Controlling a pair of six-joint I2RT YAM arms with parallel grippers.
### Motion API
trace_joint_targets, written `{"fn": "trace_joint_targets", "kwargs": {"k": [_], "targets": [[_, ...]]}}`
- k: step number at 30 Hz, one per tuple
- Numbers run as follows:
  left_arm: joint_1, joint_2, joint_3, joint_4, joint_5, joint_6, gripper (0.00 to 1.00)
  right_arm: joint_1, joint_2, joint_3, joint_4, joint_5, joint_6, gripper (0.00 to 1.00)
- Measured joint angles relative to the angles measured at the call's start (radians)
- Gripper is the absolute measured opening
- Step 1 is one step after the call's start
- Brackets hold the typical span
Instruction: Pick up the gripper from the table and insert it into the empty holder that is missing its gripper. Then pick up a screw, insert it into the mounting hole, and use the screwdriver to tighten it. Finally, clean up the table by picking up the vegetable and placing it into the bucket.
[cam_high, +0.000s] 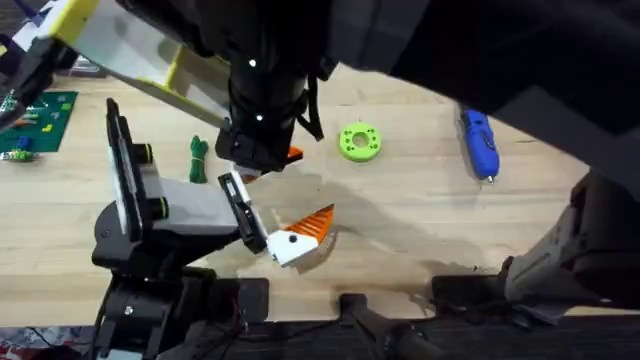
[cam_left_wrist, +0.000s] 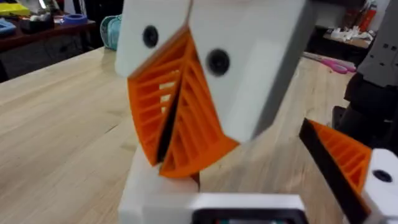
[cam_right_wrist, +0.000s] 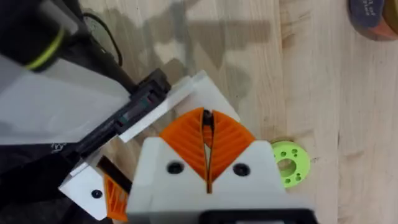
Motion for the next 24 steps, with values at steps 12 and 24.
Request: {"fn": "trace_joint_targets", "kwargs": {"k": [12,24], "targets": [[0.0,0.0,0.0,0.0,0.0,0.0,0.986,0.0,0.0,0.0,0.0,0.0,0.0,0.007],[0.0,0.0,0.0,0.0,0.0,0.001,0.986,0.0,0.0,0.0,0.001,-0.002,-0.001,0.185]]}}
